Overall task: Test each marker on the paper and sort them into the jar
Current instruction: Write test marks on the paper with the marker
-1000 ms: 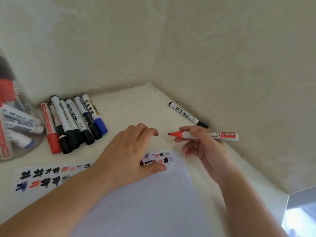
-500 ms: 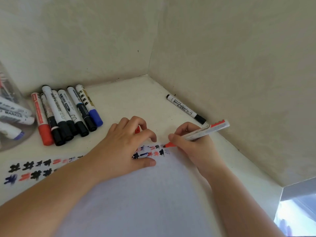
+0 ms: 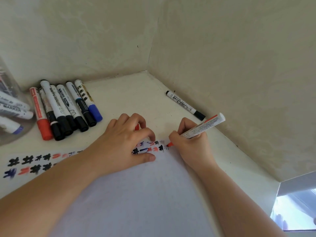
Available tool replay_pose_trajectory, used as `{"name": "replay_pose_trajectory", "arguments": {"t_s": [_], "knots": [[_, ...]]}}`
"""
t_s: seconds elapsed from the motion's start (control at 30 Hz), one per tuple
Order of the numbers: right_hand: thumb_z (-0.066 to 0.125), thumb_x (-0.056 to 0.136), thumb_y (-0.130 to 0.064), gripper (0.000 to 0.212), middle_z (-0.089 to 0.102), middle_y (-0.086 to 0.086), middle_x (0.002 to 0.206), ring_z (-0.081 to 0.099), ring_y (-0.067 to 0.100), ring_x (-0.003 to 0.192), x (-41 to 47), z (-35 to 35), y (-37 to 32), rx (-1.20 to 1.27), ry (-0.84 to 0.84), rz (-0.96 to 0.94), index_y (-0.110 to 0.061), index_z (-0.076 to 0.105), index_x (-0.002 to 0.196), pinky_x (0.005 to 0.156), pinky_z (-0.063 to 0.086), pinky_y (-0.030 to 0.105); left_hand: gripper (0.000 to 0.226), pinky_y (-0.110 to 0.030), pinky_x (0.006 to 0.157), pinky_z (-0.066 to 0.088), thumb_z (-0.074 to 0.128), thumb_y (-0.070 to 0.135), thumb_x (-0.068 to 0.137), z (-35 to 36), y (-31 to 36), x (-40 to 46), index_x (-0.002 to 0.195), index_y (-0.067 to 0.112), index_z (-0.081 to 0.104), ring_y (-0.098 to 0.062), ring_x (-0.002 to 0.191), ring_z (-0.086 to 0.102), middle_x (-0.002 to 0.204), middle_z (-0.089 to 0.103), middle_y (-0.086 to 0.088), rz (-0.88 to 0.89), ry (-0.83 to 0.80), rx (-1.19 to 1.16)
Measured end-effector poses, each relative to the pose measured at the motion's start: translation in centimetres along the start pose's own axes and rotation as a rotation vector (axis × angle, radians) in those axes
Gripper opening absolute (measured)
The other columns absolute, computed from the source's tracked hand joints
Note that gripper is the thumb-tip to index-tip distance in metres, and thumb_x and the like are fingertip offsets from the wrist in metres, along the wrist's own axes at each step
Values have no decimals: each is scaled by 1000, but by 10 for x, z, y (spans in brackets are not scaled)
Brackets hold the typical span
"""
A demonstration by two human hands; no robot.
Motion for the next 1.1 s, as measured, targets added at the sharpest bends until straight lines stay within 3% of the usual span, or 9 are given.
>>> {"name": "replay_pose_trajectory", "arguments": {"t_s": [0.17,0.33,0.5,0.63,0.83,0.97,1.1], "knots": [[59,65,-11,28,46,-11,42,39,10,47,1,3,0,6,-45,5,-18,36,50,40,27,19,48,-32,75,25,49,66,70,-1,1,-1,104,34,57,-11,89,30,108,43,5,1,2,23],[55,62,-13,27,36,-12,41,41,17,52,3,-1,2,-3,-16,-5,-16,30,52,43,27,24,46,-32,75,25,54,64,70,-3,1,-1,104,34,58,-12,90,30,107,43,4,1,11,21],[55,65,-7,25,49,-5,43,41,2,39,5,-11,4,122,27,1,-18,37,51,38,27,13,47,-31,75,24,50,66,70,-1,1,-1,104,35,58,-11,89,29,107,41,6,-3,1,20],[54,62,-14,22,54,-8,40,41,6,41,6,-9,5,89,20,5,-20,37,48,38,27,13,47,-31,76,25,48,68,69,0,-1,0,103,36,57,-11,89,30,107,41,7,-3,-1,13],[55,63,-16,24,40,-11,41,50,20,56,7,-6,11,-32,15,1,-18,33,53,40,26,20,47,-32,76,25,48,68,69,-1,0,0,103,36,58,-11,89,30,106,41,7,-2,5,15],[55,61,-18,21,46,-8,43,49,20,55,6,-4,10,-34,-14,4,-15,35,54,43,29,23,48,-31,76,25,45,69,69,-1,0,0,103,37,57,-10,89,29,106,41,7,-5,1,25],[56,66,-11,28,39,-7,45,57,21,52,7,-8,11,-30,12,2,-17,32,53,40,28,18,48,-31,76,25,46,68,69,-2,0,0,103,36,58,-9,88,27,106,42,7,-1,10,28]]}}
Point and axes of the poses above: each hand's wrist, its own x-axis towards the middle knuckle, its own z-axis out of the palm, y = z × x, the point moved 10 cm from there along x, towards the middle knuckle
